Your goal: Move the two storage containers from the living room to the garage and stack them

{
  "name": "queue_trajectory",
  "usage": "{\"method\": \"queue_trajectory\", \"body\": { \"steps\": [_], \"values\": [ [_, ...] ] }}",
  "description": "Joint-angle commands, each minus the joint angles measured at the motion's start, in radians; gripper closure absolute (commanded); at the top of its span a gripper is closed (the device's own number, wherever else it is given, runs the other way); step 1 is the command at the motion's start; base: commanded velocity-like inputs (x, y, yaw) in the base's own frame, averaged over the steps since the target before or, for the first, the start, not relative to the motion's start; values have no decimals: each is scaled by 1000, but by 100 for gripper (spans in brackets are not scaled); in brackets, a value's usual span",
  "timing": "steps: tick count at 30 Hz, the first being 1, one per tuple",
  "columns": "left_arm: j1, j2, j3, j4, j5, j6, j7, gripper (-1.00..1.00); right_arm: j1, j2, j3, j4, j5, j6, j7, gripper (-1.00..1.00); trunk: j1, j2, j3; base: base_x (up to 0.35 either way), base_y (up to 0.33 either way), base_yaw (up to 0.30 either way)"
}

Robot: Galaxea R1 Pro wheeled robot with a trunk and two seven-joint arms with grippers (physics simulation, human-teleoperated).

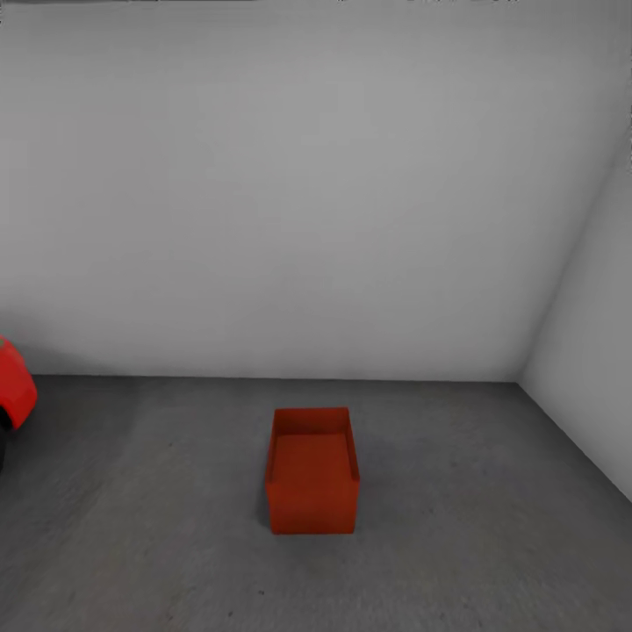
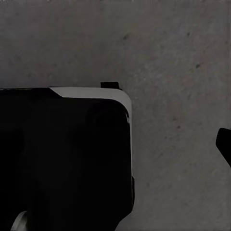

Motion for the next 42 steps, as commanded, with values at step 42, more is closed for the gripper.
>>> {"method": "queue_trajectory", "body": {
  "steps": [42],
  "values": [
    [-1,0,0,1,6,-3,1,-100,-2,-1,12,2,2,-3,-3,-100,0,-2,22,0,0,0]
  ]
}}
